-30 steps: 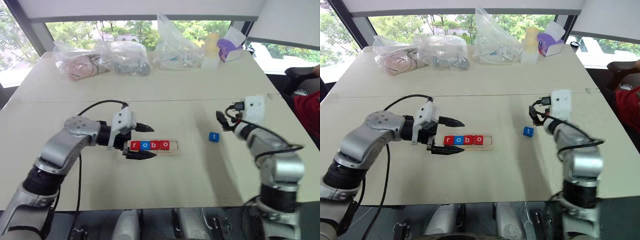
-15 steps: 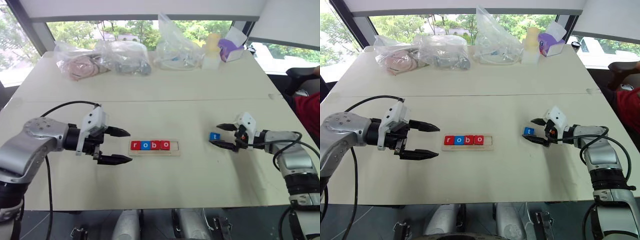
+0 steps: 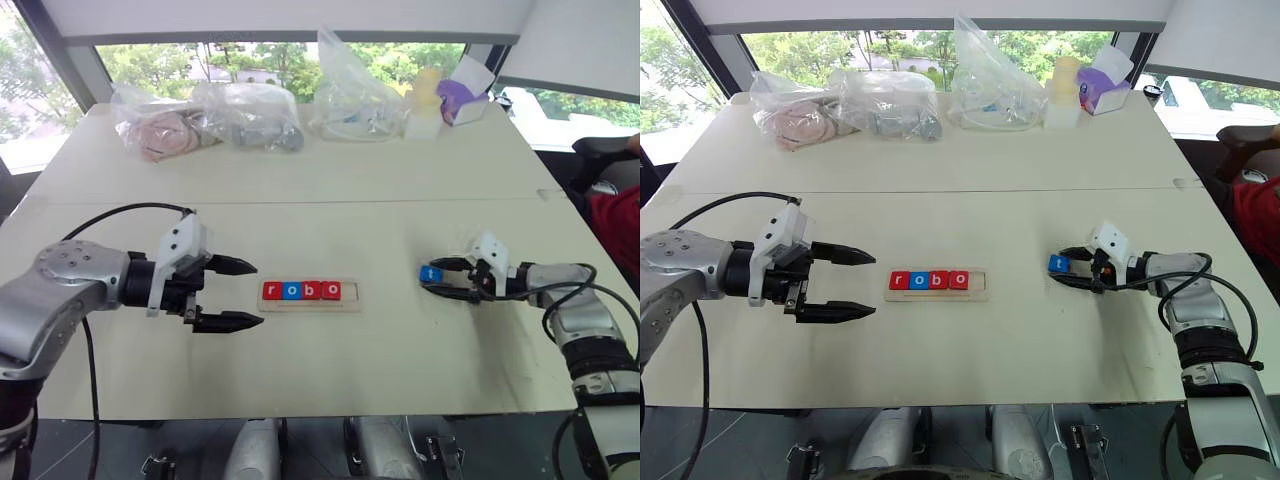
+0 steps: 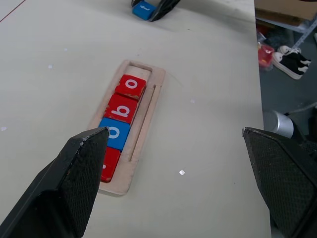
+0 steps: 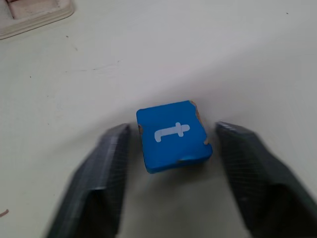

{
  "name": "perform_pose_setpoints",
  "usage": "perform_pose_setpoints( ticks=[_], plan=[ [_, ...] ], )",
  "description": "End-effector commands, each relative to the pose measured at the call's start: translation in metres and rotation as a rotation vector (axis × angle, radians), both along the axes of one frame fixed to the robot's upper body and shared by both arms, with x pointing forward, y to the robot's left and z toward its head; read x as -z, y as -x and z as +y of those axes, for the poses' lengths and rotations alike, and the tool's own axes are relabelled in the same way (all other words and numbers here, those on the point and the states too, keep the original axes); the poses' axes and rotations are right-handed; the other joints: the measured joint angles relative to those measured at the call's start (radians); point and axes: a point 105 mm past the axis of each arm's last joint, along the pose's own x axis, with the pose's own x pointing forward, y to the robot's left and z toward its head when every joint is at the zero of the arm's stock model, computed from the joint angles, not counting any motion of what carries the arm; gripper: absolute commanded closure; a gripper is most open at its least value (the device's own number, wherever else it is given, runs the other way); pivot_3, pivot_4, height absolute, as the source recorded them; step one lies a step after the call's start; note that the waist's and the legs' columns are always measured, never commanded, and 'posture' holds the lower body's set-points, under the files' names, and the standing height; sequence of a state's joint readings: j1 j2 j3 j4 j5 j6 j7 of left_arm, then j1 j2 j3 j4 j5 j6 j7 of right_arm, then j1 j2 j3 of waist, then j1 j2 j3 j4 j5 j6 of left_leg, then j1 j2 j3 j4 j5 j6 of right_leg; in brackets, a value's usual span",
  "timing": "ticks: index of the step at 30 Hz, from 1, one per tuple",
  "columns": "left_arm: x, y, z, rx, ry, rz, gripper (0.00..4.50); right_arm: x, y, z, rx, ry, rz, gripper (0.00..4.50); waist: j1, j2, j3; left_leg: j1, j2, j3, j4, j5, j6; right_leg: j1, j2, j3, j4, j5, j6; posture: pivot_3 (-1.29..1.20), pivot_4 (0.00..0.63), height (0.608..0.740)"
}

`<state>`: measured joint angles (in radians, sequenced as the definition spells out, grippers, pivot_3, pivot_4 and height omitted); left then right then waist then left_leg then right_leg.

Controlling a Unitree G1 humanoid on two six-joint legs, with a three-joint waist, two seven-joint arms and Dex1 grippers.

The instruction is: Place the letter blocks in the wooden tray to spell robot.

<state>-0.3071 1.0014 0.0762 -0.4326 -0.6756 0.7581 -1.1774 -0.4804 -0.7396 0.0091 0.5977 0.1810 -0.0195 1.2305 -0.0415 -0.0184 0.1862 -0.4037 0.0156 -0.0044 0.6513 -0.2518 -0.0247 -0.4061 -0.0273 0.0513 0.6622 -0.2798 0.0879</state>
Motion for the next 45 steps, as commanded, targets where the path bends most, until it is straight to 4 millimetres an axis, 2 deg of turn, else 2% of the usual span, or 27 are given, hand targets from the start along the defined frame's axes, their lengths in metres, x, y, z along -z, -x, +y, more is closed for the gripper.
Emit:
perform_pose_setpoints(
  ticks=[1,3,5,7,8,10,12,15,19,30,45],
  plan=[
    [-0.009,-0.001,0.003,-0.005,-0.004,-0.042,0.00,0.008,0.002,-0.007,0.036,0.011,0.024,3.35,0.000,0.000,0.000,0.000,0.000,0.000,0.000,0.000,0.000,0.000,0.000,0.000,0.000,0.000,0.000,0.00,0.150,0.735],
    [-0.008,-0.002,0.004,-0.007,-0.008,-0.041,0.00,0.000,-0.002,-0.001,0.034,-0.013,0.001,3.35,0.000,0.000,0.000,0.001,0.000,0.000,0.000,0.000,0.000,0.001,0.000,0.000,0.000,0.000,0.000,0.00,0.150,0.735],
    [-0.007,-0.003,0.006,-0.008,-0.020,-0.040,0.00,-0.016,-0.006,0.015,0.000,-0.061,-0.024,3.35,-0.002,0.000,0.000,0.001,0.000,0.000,0.000,0.000,0.000,0.001,0.000,0.000,0.000,0.000,0.000,0.00,0.150,0.735],
    [-0.005,-0.003,0.008,-0.006,-0.034,-0.038,0.00,-0.045,-0.002,0.061,-0.130,-0.145,-0.056,3.35,-0.008,0.001,0.000,0.001,0.000,0.001,0.000,0.000,0.000,0.000,0.000,0.001,0.001,0.000,0.000,0.00,0.150,0.735],
    [-0.005,-0.004,0.008,-0.003,-0.034,-0.038,0.00,-0.054,0.003,0.078,-0.183,-0.167,-0.057,3.35,-0.012,0.001,0.001,0.001,0.001,0.001,0.000,0.000,0.000,-0.001,0.001,0.001,0.002,0.000,0.000,0.00,0.150,0.735],
    [-0.007,-0.003,0.003,0.011,-0.010,-0.042,0.00,-0.058,0.022,0.108,-0.309,-0.153,-0.034,3.35,-0.011,0.002,0.001,0.001,0.001,0.000,-0.001,0.000,0.000,-0.002,0.002,0.001,0.004,0.000,0.000,0.00,0.150,0.735],
    [-0.005,0.000,0.000,0.030,-0.023,-0.041,0.00,-0.052,0.036,0.124,-0.387,-0.106,-0.018,3.35,-0.002,0.002,0.001,0.001,0.001,-0.002,-0.001,0.000,0.000,-0.003,0.002,0.000,0.004,0.000,-0.001,0.00,0.150,0.735],
    [-0.003,0.003,-0.001,0.039,-0.035,-0.037,0.00,-0.049,0.044,0.132,-0.425,-0.080,-0.010,3.35,0.012,0.001,0.001,-0.002,0.000,-0.002,-0.001,0.000,0.000,-0.003,0.000,-0.001,0.002,0.000,0.000,0.00,0.150,0.735],
    [0.000,0.007,-0.004,0.040,-0.037,-0.033,0.00,-0.043,0.044,0.141,-0.446,-0.034,-0.007,3.35,0.022,0.001,0.001,-0.004,-0.001,0.001,0.000,0.000,0.000,-0.003,-0.002,0.000,-0.001,0.000,0.000,0.00,0.150,0.735],
    [0.004,0.008,-0.005,0.016,-0.011,-0.022,0.00,-0.029,0.028,0.139,-0.406,0.091,-0.015,3.35,0.023,0.001,0.001,-0.003,0.000,0.000,0.000,0.000,0.000,-0.004,0.000,-0.001,0.000,0.000,0.000,0.00,0.150,0.735],
    [0.007,0.007,-0.004,-0.001,-0.001,-0.027,0.00,-0.022,0.014,0.137,-0.369,0.110,-0.013,3.35,0.022,0.001,0.001,-0.003,0.000,0.000,0.000,0.000,0.000,-0.004,0.000,-0.001,0.001,0.000,0.000,0.00,0.150,0.735]
  ],
)
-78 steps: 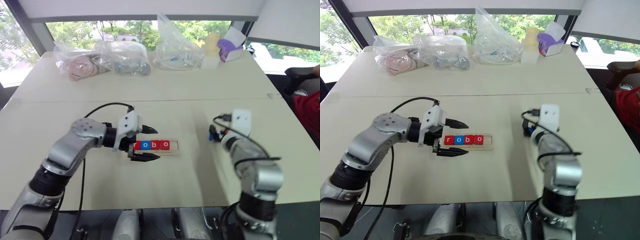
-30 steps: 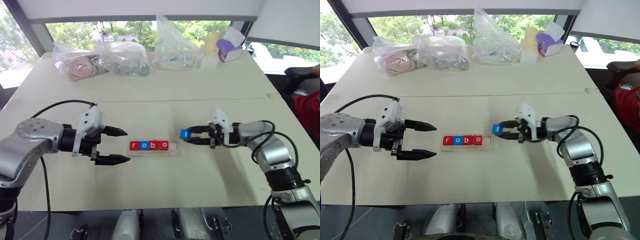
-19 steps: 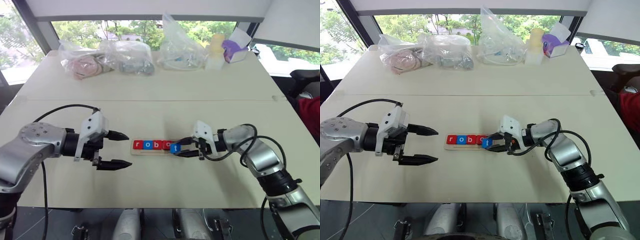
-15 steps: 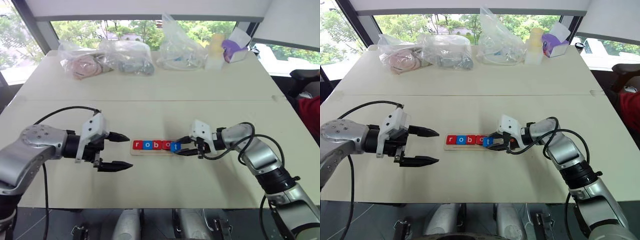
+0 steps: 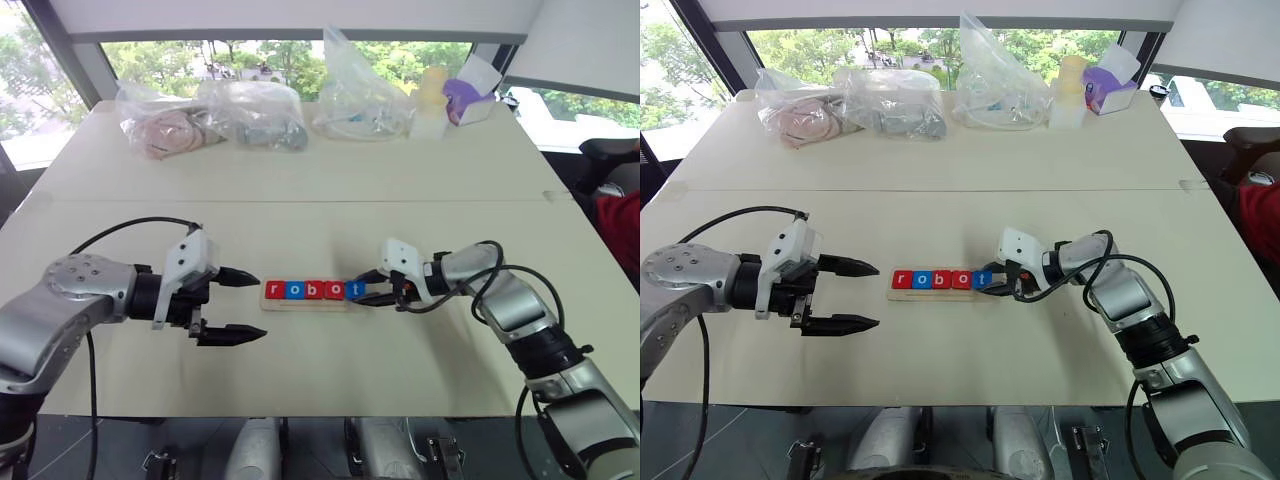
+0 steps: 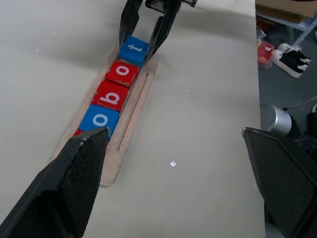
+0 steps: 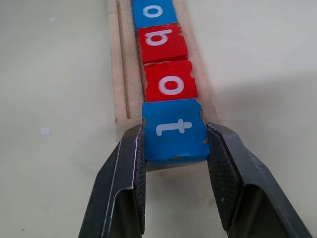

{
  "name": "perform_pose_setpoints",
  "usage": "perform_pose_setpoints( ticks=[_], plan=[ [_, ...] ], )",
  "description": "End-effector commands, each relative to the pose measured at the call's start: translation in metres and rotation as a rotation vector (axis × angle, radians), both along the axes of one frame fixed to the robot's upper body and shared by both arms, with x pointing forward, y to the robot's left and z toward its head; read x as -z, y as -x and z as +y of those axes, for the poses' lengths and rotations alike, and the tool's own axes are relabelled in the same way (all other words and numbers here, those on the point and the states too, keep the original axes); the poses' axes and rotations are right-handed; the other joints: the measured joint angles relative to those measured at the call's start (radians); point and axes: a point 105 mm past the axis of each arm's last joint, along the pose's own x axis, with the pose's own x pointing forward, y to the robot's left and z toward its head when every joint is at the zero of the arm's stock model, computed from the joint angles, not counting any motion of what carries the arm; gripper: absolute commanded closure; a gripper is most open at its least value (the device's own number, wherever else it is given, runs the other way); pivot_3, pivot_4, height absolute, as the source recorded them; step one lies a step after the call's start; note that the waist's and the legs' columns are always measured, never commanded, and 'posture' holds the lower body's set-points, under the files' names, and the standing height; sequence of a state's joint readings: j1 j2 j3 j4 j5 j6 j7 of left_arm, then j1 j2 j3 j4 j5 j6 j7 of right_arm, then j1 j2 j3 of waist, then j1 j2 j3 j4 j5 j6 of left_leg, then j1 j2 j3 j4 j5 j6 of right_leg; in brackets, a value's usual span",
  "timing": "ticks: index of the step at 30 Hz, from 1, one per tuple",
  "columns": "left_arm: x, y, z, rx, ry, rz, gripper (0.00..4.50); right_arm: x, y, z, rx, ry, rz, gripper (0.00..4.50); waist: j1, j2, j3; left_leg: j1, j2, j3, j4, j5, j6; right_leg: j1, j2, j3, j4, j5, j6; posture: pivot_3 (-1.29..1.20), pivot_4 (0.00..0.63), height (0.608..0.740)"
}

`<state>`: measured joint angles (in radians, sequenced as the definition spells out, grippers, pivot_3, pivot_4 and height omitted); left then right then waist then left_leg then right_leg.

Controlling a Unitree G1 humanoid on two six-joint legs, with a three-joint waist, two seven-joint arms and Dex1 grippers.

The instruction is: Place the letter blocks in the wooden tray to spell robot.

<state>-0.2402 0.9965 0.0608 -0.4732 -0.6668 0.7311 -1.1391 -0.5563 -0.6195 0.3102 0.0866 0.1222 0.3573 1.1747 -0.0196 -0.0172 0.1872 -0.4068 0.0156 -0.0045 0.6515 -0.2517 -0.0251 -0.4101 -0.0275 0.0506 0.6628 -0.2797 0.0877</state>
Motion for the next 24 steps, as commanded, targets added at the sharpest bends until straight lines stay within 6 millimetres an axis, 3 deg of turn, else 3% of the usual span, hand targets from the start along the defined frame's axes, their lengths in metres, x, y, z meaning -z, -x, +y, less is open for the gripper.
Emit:
perform_pose_setpoints(
  ticks=[1,15,21,22,24],
  plan=[
    [-0.006,-0.001,0.000,-0.001,0.011,-0.039,0.00,-0.005,-0.002,0.005,-0.019,-0.008,-0.027,3.35,0.000,0.000,0.000,0.000,0.000,0.000,0.000,0.000,0.000,0.000,0.000,0.000,0.000,0.000,0.000,0.00,0.150,0.735],
    [0.000,-0.003,0.004,-0.035,0.006,-0.043,0.00,0.000,-0.005,0.012,-0.017,-0.020,-0.021,3.35,-0.002,0.000,0.000,0.000,0.000,0.000,0.000,0.000,0.000,0.000,0.000,0.000,0.001,0.000,0.000,0.00,0.150,0.735],
    [0.000,-0.005,0.005,-0.048,0.007,-0.044,0.00,-0.009,-0.010,0.013,0.020,-0.072,-0.039,0.37,0.000,0.000,0.000,0.000,0.000,0.000,0.000,0.000,0.000,0.000,0.000,0.000,0.001,0.000,0.000,0.00,0.150,0.735],
    [0.000,-0.005,0.006,-0.051,0.008,-0.044,0.00,-0.012,-0.011,0.013,0.030,-0.081,-0.046,0.03,0.000,0.000,0.000,0.000,0.000,0.000,0.000,0.000,0.000,0.000,0.000,0.000,0.001,0.000,0.000,0.00,0.150,0.735],
    [0.001,-0.006,0.007,-0.059,0.008,-0.042,0.00,-0.022,-0.014,0.011,0.051,-0.112,-0.070,0.03,0.000,0.000,0.000,0.000,0.000,0.000,0.000,0.000,0.000,0.000,0.000,0.000,0.001,0.000,0.000,0.00,0.150,0.735]
  ],
)
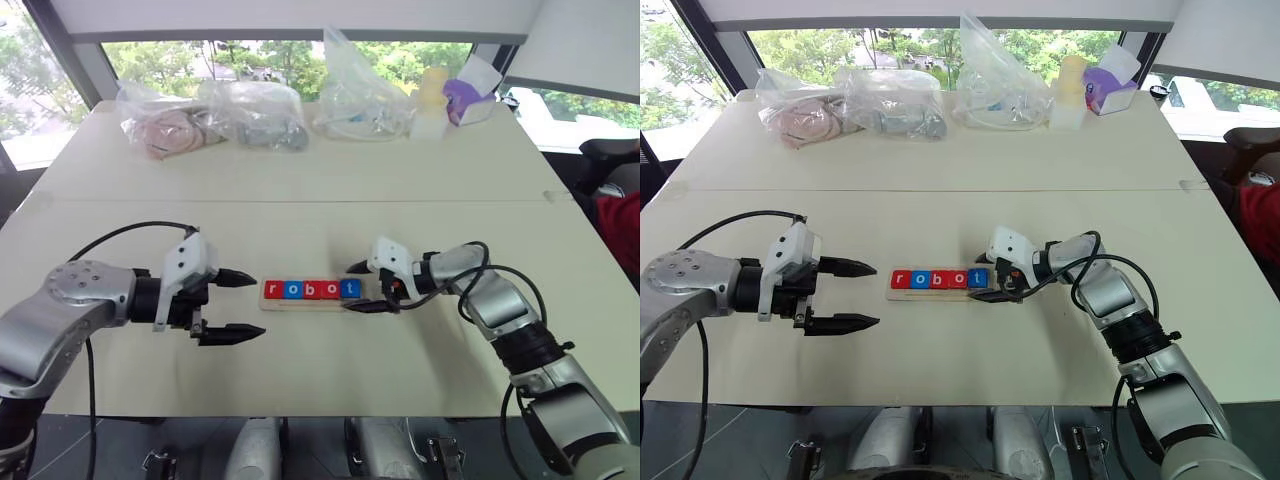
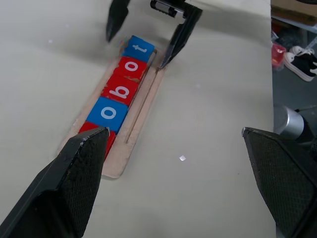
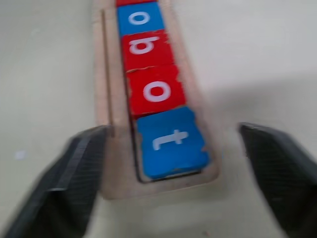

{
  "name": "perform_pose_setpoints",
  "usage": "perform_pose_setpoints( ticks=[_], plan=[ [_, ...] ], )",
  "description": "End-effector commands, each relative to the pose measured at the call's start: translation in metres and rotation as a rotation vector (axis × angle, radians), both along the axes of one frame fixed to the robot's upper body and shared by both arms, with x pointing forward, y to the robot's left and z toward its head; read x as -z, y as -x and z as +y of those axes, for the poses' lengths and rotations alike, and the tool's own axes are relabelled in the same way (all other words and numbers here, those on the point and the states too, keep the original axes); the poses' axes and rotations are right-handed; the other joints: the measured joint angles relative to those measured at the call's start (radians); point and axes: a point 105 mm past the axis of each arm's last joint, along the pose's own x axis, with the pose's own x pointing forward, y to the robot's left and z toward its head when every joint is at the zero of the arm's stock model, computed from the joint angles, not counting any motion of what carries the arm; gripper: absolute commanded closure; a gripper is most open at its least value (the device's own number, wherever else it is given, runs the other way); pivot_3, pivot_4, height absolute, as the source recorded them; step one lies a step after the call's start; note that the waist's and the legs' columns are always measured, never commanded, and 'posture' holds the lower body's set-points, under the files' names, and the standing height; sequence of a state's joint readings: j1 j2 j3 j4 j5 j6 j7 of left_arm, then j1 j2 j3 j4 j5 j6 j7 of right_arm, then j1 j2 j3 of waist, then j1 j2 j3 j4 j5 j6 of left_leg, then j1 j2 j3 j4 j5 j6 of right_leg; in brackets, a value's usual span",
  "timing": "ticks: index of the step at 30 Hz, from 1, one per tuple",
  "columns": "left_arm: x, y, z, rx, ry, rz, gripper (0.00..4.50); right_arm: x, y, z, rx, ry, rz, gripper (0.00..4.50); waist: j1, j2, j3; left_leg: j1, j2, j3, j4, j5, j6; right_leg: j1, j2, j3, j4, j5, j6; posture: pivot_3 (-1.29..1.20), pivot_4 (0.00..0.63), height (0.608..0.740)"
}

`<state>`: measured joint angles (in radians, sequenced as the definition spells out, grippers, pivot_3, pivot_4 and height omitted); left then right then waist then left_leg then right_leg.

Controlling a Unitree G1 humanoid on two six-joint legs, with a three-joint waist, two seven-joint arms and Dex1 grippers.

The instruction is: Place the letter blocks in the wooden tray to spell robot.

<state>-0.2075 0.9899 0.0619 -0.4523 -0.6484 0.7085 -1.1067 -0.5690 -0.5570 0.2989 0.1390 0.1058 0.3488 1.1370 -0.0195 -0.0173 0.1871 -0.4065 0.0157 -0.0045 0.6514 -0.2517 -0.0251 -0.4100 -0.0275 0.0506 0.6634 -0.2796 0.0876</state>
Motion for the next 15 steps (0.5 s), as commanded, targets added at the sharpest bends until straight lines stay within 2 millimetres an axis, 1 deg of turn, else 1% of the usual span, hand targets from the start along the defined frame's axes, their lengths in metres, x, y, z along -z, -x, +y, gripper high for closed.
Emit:
perform_pose_setpoints(
  ticks=[1,3,6,8,11,13,15],
  plan=[
    [-0.007,-0.003,0.002,-0.010,0.011,-0.043,0.00,-0.032,-0.006,0.000,0.026,-0.088,-0.079,0.03,0.000,0.000,0.000,0.000,0.000,0.000,0.000,0.000,0.000,0.000,0.000,0.000,0.000,0.000,0.000,0.00,0.150,0.735],
    [-0.007,-0.004,0.002,-0.015,0.012,-0.042,0.00,-0.039,-0.003,-0.002,0.032,-0.120,-0.082,0.03,0.000,0.000,0.000,0.000,0.000,0.000,0.000,0.000,0.000,0.000,0.000,0.000,0.000,0.000,0.000,0.00,0.150,0.735],
    [-0.007,-0.004,0.003,-0.016,0.013,-0.041,0.00,-0.045,-0.002,-0.008,0.076,-0.160,-0.089,0.03,0.000,0.000,0.000,0.000,0.000,0.000,0.000,0.000,0.000,0.000,0.000,0.000,0.000,0.000,0.000,0.00,0.150,0.735],
    [-0.007,-0.005,0.002,-0.015,0.016,-0.040,0.00,-0.047,-0.007,-0.014,0.127,-0.181,-0.095,0.03,0.001,0.000,0.000,0.000,0.000,0.000,0.000,0.000,0.000,0.000,0.000,0.000,0.000,0.000,0.000,0.00,0.150,0.735],
    [-0.008,-0.005,0.001,-0.011,0.020,-0.037,0.00,-0.046,-0.015,-0.017,0.186,-0.204,-0.115,0.03,-0.001,0.000,0.000,0.000,0.000,0.000,0.000,0.000,0.000,0.000,0.000,0.000,0.000,0.000,0.000,0.00,0.150,0.735],
    [-0.008,-0.006,0.000,-0.005,0.021,-0.037,0.00,-0.036,-0.025,-0.018,0.231,-0.159,-0.148,0.03,-0.002,0.000,0.000,0.000,0.000,0.000,0.000,0.000,0.000,0.000,0.000,0.000,0.000,0.000,0.000,0.00,0.150,0.735],
    [-0.008,-0.007,-0.001,-0.002,0.021,-0.038,0.00,-0.026,-0.030,-0.018,0.234,-0.118,-0.160,0.03,-0.002,0.000,0.000,0.000,0.000,0.000,0.000,0.000,0.000,0.000,0.000,0.000,0.000,0.000,0.000,0.00,0.150,0.735]
  ],
)
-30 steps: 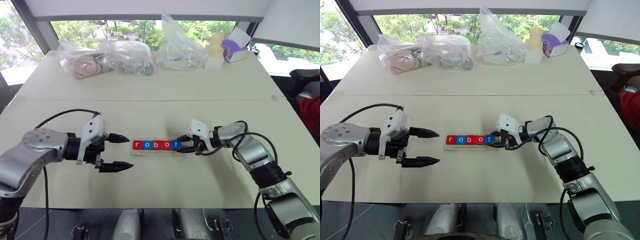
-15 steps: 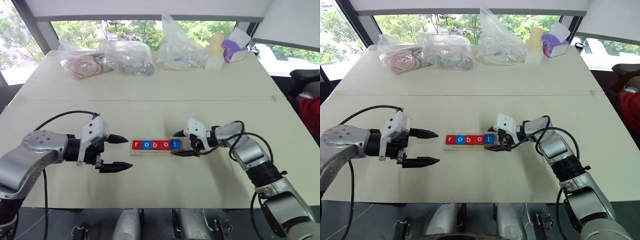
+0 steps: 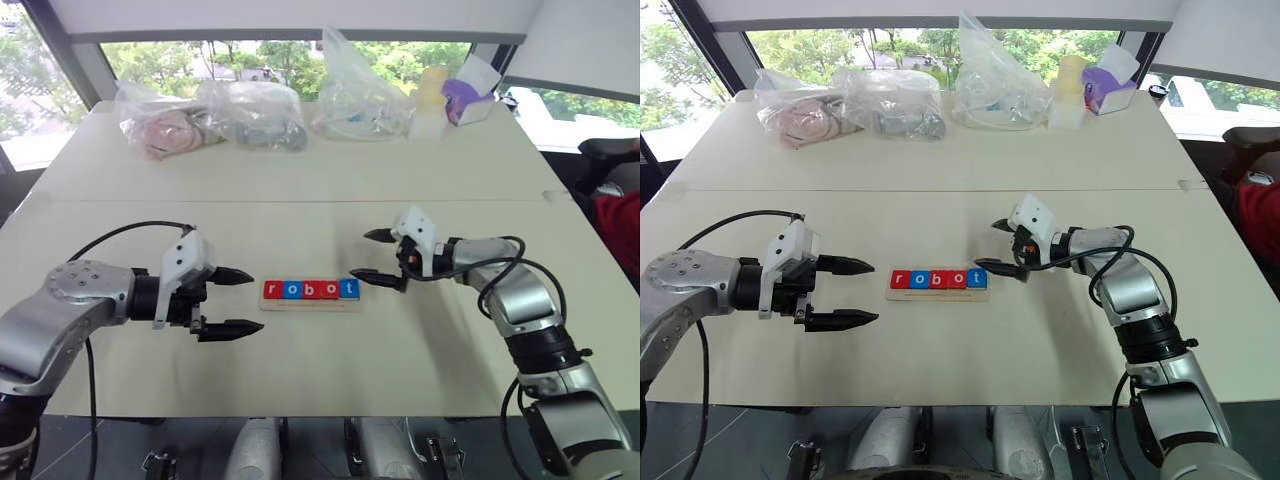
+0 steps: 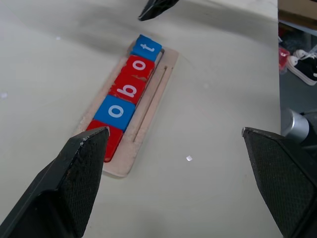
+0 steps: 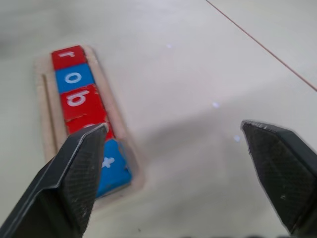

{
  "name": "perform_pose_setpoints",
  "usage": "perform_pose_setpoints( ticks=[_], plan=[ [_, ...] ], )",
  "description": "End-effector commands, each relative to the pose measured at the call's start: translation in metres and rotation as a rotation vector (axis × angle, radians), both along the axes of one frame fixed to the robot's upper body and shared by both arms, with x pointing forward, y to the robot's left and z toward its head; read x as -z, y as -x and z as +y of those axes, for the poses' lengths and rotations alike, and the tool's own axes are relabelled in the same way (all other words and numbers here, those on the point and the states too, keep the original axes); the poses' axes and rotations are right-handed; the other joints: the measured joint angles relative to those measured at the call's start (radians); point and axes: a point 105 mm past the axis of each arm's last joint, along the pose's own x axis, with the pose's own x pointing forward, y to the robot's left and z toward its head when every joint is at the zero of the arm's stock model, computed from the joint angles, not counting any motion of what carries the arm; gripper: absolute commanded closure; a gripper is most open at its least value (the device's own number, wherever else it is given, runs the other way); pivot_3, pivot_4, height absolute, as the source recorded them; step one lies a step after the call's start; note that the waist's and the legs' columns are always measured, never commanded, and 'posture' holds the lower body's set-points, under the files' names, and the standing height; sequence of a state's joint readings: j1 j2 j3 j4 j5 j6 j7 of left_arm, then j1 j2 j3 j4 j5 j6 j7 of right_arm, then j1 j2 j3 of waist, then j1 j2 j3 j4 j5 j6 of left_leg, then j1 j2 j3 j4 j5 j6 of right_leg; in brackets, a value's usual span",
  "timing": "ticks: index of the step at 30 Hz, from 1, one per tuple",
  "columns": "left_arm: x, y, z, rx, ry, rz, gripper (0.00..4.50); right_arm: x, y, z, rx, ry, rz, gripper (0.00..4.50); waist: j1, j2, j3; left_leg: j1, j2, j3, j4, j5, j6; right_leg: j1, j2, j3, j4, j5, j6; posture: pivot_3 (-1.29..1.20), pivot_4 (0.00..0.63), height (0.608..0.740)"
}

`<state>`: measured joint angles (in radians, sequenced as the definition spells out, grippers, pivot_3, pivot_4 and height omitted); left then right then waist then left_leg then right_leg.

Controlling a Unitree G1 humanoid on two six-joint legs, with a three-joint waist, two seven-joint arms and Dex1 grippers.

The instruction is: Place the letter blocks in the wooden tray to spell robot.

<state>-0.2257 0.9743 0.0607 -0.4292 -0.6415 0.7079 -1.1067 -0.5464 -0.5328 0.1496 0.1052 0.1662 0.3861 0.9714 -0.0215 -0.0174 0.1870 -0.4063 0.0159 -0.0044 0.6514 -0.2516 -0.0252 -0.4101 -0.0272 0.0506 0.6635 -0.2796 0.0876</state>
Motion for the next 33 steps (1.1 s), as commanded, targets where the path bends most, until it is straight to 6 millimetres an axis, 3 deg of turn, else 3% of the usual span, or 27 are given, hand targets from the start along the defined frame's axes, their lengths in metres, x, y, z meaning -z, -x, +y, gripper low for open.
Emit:
perform_pose_setpoints(
  ticks=[1,13,18,22,24,26,30,33],
  plan=[
    [-0.007,-0.002,-0.002,0.011,0.007,-0.032,0.00,0.005,-0.009,0.002,0.009,0.051,-0.053,0.03,0.001,0.000,0.000,0.000,0.000,0.000,0.000,0.000,0.000,0.000,0.000,0.000,0.000,0.000,0.000,0.00,0.150,0.735],
    [-0.006,-0.003,-0.002,-0.013,0.008,-0.037,0.00,0.016,-0.002,0.008,-0.044,0.050,-0.031,0.03,0.001,0.000,0.000,0.000,0.000,0.000,0.000,0.000,0.000,0.000,0.000,0.000,0.000,0.000,0.000,0.00,0.150,0.735],
    [-0.006,-0.004,-0.002,-0.015,0.008,-0.038,0.00,0.007,-0.011,0.001,0.015,0.029,-0.068,0.03,0.001,0.000,0.000,0.000,0.000,0.000,0.000,0.000,0.000,0.000,0.000,0.000,0.000,0.000,0.000,0.00,0.150,0.735],
    [-0.011,-0.008,0.002,-0.061,0.037,-0.037,0.00,-0.016,-0.020,-0.014,0.098,-0.049,-0.109,0.03,0.002,0.000,0.000,0.000,0.000,0.000,0.000,0.000,0.000,0.000,0.000,0.000,0.000,0.000,0.000,0.00,0.150,0.735],
    [-0.011,-0.006,0.009,-0.086,0.037,-0.013,0.00,-0.028,-0.010,-0.022,0.090,-0.101,-0.089,0.03,0.002,0.000,0.000,0.000,0.000,0.000,0.000,0.000,0.000,0.000,0.000,0.000,0.000,0.000,0.000,0.00,0.150,0.735],
    [-0.007,-0.001,0.022,-0.113,0.003,0.019,0.00,-0.034,0.012,-0.029,0.034,-0.111,-0.028,0.03,0.003,0.000,0.000,-0.001,0.000,-0.001,-0.001,0.000,0.000,-0.001,-0.001,0.000,0.000,0.000,0.000,0.00,0.150,0.735],
    [-0.005,0.004,0.047,-0.224,0.004,0.049,0.00,-0.033,0.059,-0.045,-0.010,-0.074,0.112,0.03,0.007,0.000,0.000,-0.001,0.000,-0.002,-0.003,0.000,0.000,-0.001,-0.002,-0.001,-0.001,0.000,0.000,0.00,0.150,0.735],
    [0.001,0.012,0.057,-0.262,-0.015,0.076,0.00,-0.028,0.081,-0.049,-0.007,-0.038,0.175,0.03,0.002,0.000,0.000,0.000,0.000,-0.002,-0.003,0.000,0.000,0.000,-0.003,-0.001,-0.001,0.000,0.000,0.00,0.150,0.735]
  ],
)
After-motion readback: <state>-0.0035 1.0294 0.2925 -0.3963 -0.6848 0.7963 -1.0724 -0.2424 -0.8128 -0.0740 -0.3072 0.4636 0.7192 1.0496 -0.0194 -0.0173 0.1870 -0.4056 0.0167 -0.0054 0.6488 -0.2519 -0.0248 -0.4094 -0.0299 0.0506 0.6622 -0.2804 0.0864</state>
